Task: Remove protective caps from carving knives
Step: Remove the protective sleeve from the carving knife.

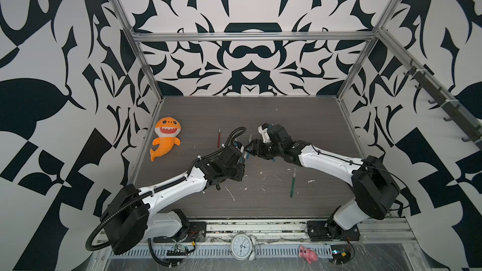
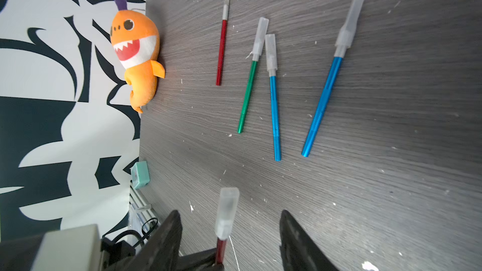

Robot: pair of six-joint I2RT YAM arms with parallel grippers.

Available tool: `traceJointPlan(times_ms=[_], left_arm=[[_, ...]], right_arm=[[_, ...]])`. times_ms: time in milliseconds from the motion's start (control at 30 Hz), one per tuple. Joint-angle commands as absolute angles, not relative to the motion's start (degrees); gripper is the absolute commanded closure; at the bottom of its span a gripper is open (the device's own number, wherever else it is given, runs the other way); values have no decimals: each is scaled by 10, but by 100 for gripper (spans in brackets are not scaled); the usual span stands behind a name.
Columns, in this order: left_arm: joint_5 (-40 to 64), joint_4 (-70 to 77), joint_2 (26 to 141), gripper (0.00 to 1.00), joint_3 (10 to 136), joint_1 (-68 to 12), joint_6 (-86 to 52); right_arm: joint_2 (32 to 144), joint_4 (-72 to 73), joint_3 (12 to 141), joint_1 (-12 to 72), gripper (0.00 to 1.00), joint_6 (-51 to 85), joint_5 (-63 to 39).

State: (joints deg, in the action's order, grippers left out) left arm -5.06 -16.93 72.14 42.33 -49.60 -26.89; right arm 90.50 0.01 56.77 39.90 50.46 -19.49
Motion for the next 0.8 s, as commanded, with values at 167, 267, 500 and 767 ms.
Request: traceJointPlan(times_ms=[167, 267, 500, 767], left_arm=[[-48, -157, 726, 100, 427, -504, -265], [-48, -157, 726, 100, 430, -506, -265], [-49, -151, 748, 100, 433, -508, -265], [-56, -150, 759, 100, 436, -509, -263]], right_arm=[[921, 41, 584, 402, 50, 511, -188], [928, 44, 589, 402, 54, 511, -191], [942, 52, 592, 405, 65, 515, -199], [946, 48, 589, 409, 79, 518, -192]])
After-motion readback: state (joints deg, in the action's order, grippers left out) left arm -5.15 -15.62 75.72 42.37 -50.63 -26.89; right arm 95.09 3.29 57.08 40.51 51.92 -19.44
